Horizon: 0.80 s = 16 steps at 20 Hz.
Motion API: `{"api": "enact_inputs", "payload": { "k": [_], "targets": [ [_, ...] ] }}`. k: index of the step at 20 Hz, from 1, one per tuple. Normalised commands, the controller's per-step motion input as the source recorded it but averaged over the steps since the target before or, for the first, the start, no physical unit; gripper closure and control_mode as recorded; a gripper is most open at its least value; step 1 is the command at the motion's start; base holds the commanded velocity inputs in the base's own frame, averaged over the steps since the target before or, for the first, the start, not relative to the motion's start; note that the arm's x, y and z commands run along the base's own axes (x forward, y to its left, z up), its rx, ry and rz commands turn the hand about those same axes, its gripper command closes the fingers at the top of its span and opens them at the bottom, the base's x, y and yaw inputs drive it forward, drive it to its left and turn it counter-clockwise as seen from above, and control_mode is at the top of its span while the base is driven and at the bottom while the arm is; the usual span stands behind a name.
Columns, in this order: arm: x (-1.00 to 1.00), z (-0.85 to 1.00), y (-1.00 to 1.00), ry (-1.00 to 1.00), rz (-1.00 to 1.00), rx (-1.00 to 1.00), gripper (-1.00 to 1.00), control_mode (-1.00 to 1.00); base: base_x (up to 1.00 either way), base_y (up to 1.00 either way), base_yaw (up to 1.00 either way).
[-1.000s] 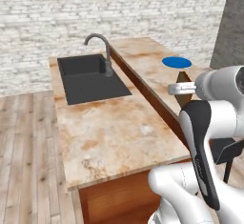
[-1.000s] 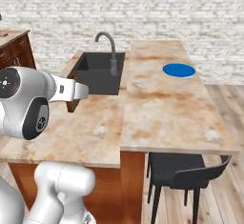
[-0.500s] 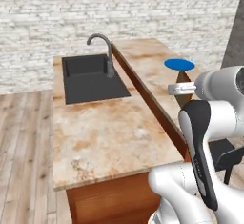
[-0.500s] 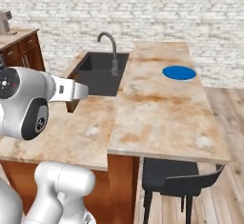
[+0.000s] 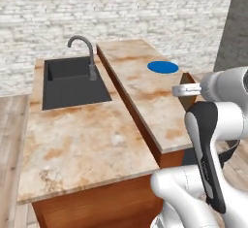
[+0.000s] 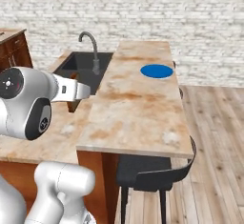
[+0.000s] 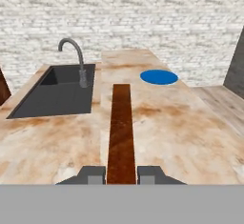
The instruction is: Start the toaster. Once the lever pops up, take the bread to the plate on the dining counter.
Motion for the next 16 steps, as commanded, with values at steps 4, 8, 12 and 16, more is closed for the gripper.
{"api": "enact_inputs", "payload": {
  "k": [4,8,12,16],
  "targets": [
    [0.00,0.00,0.00,0.00,0.00,0.00,1.00,1.00,-0.23,-0.97,0.00],
    [0.00,0.00,0.00,0.00,0.00,0.00,1.00,1.00,-0.75,-0.84,0.00],
    [0.00,0.00,0.00,0.00,0.00,0.00,1.00,1.00,-0.36,-1.00,-0.02],
    [0.00,0.00,0.00,0.00,0.00,0.00,1.00,1.00,0.17,-0.96,0.07]
  ]
}}
